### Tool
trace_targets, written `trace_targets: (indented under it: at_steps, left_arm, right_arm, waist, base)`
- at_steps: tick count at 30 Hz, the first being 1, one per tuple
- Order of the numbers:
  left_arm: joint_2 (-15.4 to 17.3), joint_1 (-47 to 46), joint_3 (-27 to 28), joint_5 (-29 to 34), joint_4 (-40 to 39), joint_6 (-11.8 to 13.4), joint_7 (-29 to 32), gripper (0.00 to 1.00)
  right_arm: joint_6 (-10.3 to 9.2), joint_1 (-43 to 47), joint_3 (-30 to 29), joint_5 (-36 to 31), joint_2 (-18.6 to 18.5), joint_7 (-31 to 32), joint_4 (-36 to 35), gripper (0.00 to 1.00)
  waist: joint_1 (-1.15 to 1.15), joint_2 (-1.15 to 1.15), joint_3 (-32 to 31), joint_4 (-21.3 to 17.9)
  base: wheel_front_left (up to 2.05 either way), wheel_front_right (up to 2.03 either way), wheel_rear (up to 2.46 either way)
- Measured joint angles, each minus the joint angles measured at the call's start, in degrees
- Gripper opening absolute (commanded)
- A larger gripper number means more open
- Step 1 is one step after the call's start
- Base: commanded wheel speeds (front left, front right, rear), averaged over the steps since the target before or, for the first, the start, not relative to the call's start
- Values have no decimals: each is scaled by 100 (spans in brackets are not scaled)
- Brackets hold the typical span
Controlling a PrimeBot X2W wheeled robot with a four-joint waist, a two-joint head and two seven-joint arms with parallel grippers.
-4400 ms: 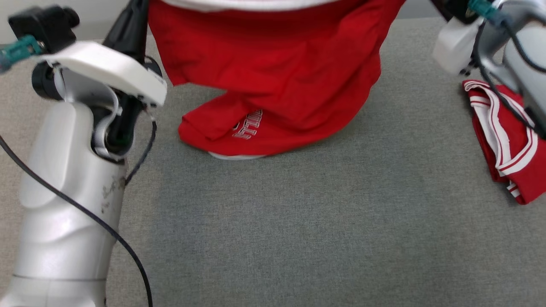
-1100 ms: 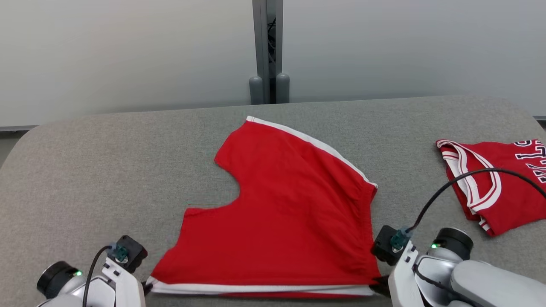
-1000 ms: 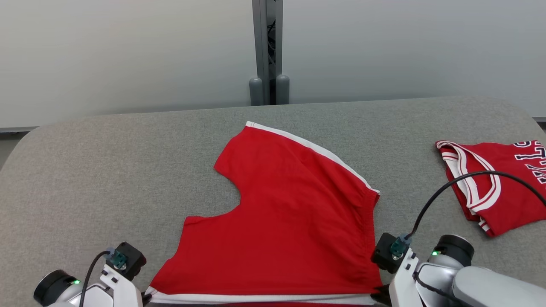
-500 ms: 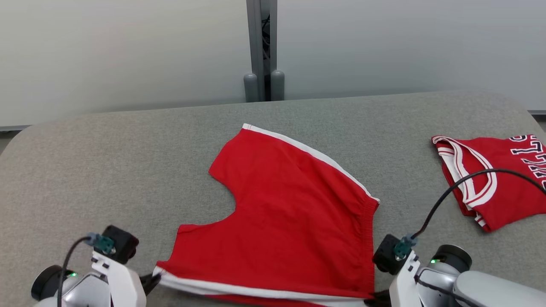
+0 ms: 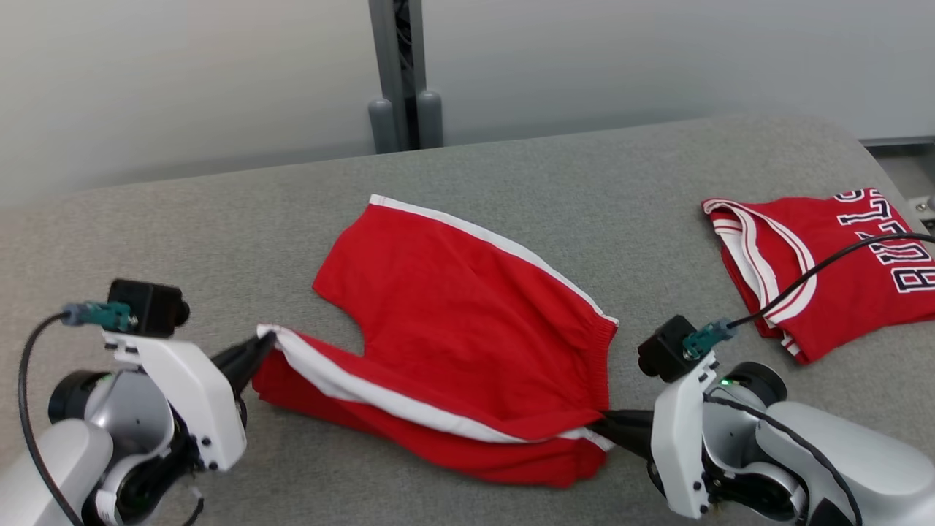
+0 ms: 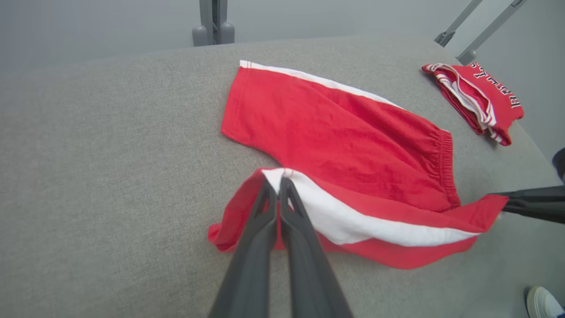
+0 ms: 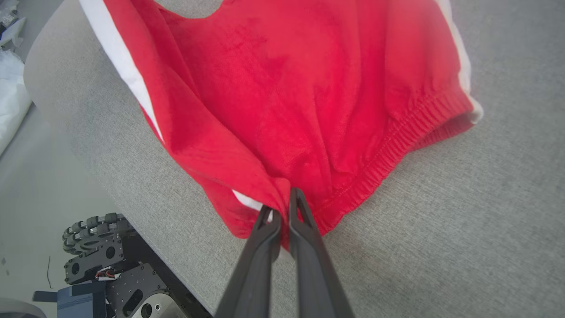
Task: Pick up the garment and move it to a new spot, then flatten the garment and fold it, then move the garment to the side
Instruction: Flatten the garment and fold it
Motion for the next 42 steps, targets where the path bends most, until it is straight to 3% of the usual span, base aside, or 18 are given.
trace_targets:
  at_steps: [8,24,42]
  left_arm:
    - [-336,-622,246,13,600,109,-303,0]
    - [-569,-2142,163,521,2231,22,-428,0]
    - [-526,-3652,-500,1423,3550,-380,-134,0]
  right_arm:
    - [0,-234,-240,515,424,-322,269,0]
    - [0,-816,-257,929,815,-750,690,0]
    - [0,-1694,44,925,1249,-1412,1099,0]
  waist:
    - [0,0,270,-314]
    - [0,0,957,-949]
    - [0,0,1722,-1485]
  base:
    - [0,0,0]
    - [0,0,0]
    - [0,0,0]
